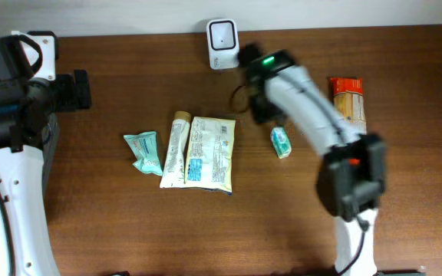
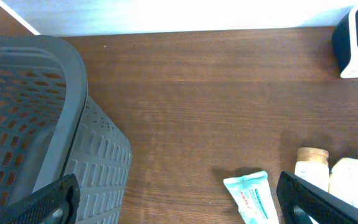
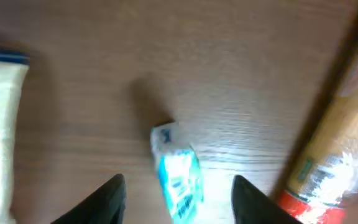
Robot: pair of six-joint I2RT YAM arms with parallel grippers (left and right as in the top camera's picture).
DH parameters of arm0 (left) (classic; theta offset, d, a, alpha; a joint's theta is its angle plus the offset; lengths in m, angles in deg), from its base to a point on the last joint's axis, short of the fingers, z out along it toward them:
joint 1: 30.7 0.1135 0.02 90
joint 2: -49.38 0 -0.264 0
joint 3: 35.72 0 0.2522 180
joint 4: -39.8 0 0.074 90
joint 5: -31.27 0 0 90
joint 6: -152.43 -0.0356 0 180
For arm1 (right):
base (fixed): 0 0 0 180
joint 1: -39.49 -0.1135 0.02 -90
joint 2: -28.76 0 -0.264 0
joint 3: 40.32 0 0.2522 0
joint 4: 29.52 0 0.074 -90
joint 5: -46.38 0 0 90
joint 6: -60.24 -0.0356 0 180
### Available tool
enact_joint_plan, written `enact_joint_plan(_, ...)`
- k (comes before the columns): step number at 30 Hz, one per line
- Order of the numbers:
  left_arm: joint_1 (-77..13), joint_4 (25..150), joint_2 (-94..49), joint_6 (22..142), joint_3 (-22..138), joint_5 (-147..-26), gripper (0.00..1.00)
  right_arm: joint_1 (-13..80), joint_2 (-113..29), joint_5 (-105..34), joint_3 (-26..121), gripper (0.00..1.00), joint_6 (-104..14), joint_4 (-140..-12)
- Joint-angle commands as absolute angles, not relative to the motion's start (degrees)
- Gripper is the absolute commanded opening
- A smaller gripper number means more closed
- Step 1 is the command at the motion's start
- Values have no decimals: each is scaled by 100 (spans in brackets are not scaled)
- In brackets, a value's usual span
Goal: Scan the item barcode
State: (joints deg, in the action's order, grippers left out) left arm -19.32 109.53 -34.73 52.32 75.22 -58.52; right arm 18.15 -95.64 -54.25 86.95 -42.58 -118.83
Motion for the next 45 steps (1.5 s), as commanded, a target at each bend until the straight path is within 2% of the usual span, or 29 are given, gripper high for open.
enact_joint_plan(1, -1928, 10944, -3427, 5160, 7538, -5894, 99, 2895, -9295, -2656, 8748, 51, -2545, -12069)
enact_joint_plan(2, -1928, 10944, -3427, 5160, 7538, -5894, 99, 3207, -9343, -2002, 8643, 50, -2088, -12143)
enact_joint_plan(5, -1928, 10946, -3427, 5160, 7538, -5894, 99, 3721, -9356, -1362, 8009, 42, -1701, -11957)
enact_joint_plan(12, -1928, 10944, -3427, 5160, 7538, -5894, 99, 3802, -9356, -1036, 6184, 28, -1561, -10696)
enact_joint_plan(13, -1928, 10944, -3427, 5157, 7538, -5894, 99, 3802, -9356, -1039, 6084, 24, -1563, -10657)
enact_joint_plan(16, -1928, 10944, -3427, 5160, 7538, -5894, 99, 3802, -9354, -938, 6088, 4, -1561, -10622)
enact_joint_plan(17, -1928, 10944, -3427, 5160, 7538, -5894, 99, 3795, -9343, -929, 6099, 4, -1563, -10624)
enact_joint_plan(20, -1928, 10944, -3427, 5160, 7538, -5894, 99, 3716, -9050, -1150, 6263, 4, -1904, -10709)
enact_joint_plan(24, -1928, 10946, -3427, 5160, 7538, -5894, 99, 2803, -8386, -3736, 6453, 4, -3161, -10690)
enact_joint_plan(27, -1928, 10946, -3427, 5160, 7538, -5894, 99, 1666, -8545, -5886, 6446, 4, -4131, -10663)
enact_joint_plan(28, -1928, 10944, -3427, 5157, 7538, -5894, 99, 1386, -8698, -6098, 6446, 4, -4247, -10604)
enact_joint_plan(29, -1928, 10944, -3427, 5160, 7538, -5894, 99, 1242, -8816, -6127, 6446, 4, -4256, -10572)
enact_joint_plan(30, -1928, 10944, -3427, 5157, 7538, -5894, 99, 1091, -9004, -6127, 6444, 23, -4383, -10545)
enact_joint_plan(31, -1928, 10944, -3427, 5160, 7538, -5896, 99, 1052, -9090, -6074, 6444, 37, -4383, -10543)
enact_joint_plan(32, -1928, 10946, -3427, 5157, 7538, -5896, 99, 1048, -9153, -5961, 6444, 49, -4383, -10541)
enact_joint_plan(33, -1928, 10944, -3427, 5160, 7538, -5894, 99, 1076, -9153, -5687, 6449, 51, -4381, -10535)
enact_joint_plan(37, -1928, 10946, -3427, 5157, 7538, -5894, 99, 1378, -9053, -4708, 6490, 50, -4121, -10591)
enact_joint_plan(43, -1928, 10946, -3427, 5160, 7538, -5894, 99, 2287, -9055, -2232, 6328, 38, -3799, -10757)
enact_joint_plan(45, -1928, 10946, -3427, 5157, 7538, -5894, 99, 2385, -9055, -2140, 6210, 38, -3793, -10795)
